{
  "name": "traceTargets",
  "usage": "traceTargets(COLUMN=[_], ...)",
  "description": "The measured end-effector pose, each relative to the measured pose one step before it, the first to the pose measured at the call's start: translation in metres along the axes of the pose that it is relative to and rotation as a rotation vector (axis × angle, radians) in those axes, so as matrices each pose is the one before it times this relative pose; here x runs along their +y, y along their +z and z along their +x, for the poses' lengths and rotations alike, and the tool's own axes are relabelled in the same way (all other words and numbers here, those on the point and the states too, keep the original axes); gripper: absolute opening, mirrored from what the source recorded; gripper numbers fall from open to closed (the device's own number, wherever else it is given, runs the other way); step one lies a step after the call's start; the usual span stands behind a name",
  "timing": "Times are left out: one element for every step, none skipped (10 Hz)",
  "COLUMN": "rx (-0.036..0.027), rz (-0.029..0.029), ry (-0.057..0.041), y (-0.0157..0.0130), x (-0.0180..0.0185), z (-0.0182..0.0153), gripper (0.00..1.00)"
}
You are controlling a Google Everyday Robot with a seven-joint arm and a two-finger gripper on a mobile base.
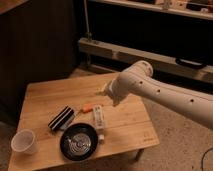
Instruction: Push the ceramic bowl across the table
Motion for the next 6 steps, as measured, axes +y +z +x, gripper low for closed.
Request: traceTargets(rx=[-0.00069,-0.01731,-0.0437,-0.03578,-0.08774,-0.03976], rz=[-0.00079,-0.00878,-0.00351,0.00027,0.00958,0.00555], ry=[0.00077,-0.00441,-0.01171,-0.00778,-0.0073,-0.00125], y=[-0.00017,0.0021,0.00825,0.00708,0.01447,0.00696], x=[0.00015,-0.0001,-0.00428,-0.00438,-0.00496,-0.0015], z=[0.0002,-0.00006,-0.00634,-0.00859,-0.02543,-0.01438], gripper=[0.66,0.66,0.66,0.66,0.61,0.54])
